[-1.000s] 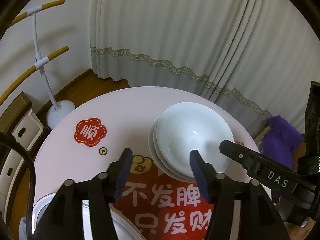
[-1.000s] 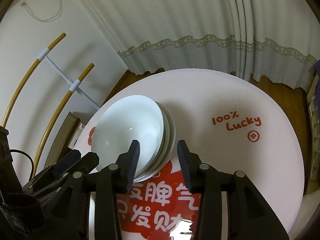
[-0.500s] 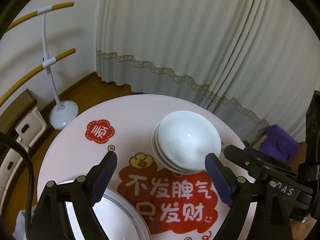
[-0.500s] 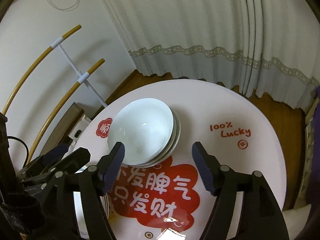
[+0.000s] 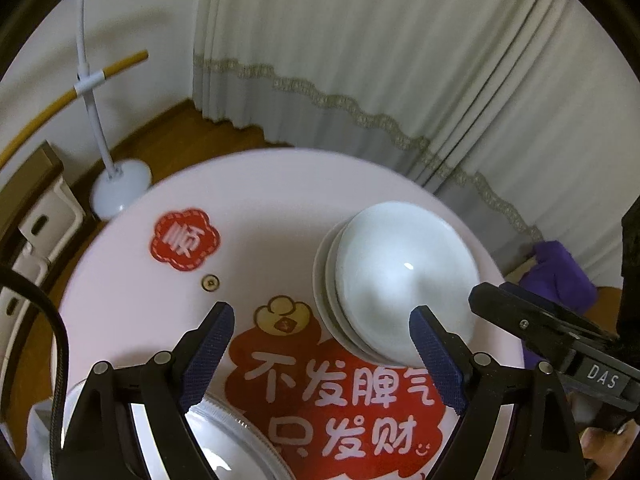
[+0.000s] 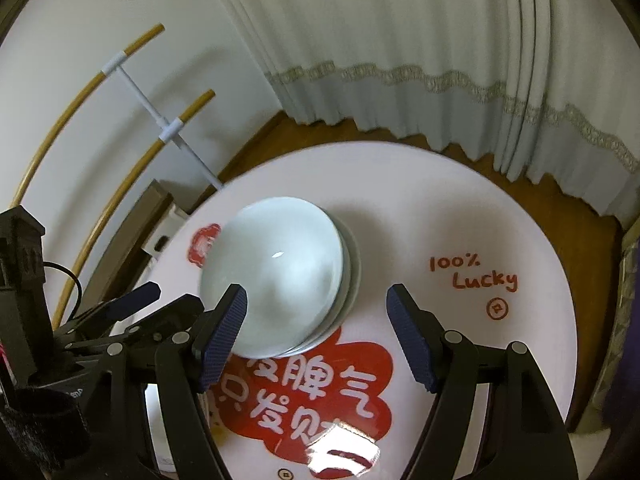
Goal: Organize plates and bowls
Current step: 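Move both grippers to the bowl stack and close on its rim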
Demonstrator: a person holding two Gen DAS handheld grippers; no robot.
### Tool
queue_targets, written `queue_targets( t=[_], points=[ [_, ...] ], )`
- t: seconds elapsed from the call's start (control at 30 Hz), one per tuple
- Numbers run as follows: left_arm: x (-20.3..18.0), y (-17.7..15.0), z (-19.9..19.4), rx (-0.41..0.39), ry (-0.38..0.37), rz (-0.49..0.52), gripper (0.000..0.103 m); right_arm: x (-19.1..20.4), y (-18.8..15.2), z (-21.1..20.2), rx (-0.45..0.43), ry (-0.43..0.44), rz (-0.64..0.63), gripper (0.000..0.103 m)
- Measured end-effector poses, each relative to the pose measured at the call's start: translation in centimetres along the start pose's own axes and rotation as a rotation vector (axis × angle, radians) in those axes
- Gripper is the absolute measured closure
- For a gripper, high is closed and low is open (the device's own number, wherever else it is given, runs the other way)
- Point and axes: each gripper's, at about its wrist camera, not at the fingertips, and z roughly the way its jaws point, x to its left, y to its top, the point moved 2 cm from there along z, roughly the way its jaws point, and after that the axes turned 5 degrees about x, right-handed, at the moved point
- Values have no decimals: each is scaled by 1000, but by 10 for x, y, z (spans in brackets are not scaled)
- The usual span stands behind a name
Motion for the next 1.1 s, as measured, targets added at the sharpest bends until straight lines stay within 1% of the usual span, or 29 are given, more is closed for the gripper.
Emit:
queue_targets(
  t=[0.1,0.17,0.23,0.27,0.3,0.33,0.4,0.43,0.47,0.53,0.63,0.73,0.83,1.1],
  points=[
    [2,10,20,41,-6,-14,19,-5,3,14,39,18,0,30],
    [4,16,31,66,-19,-26,23,-10,5,24,66,27,13,34],
    [6,21,39,83,-38,-30,26,-15,6,32,91,40,24,41],
    [5,24,43,90,-40,-26,29,-17,7,35,102,46,29,47],
    [6,25,46,94,-38,-23,31,-20,7,40,119,52,33,50],
    [7,27,47,99,-35,-22,35,-21,8,42,127,58,35,54],
    [7,30,51,108,-41,-24,38,-21,9,47,145,65,34,55],
    [8,32,52,110,-46,-24,42,-21,10,48,151,63,29,57],
    [7,33,54,112,-47,-22,49,-20,11,49,157,61,24,59],
    [6,33,61,122,-47,-19,53,-21,12,51,169,58,25,60],
    [2,32,69,139,-70,-18,61,-18,13,54,183,48,14,64],
    [-1,31,69,138,-80,-5,72,-15,12,55,193,31,-3,65],
    [-2,33,70,140,-68,1,72,-12,12,55,193,5,-24,70],
    [-7,30,66,134,-49,5,74,-9,11,55,193,-17,-46,72]
  ],
)
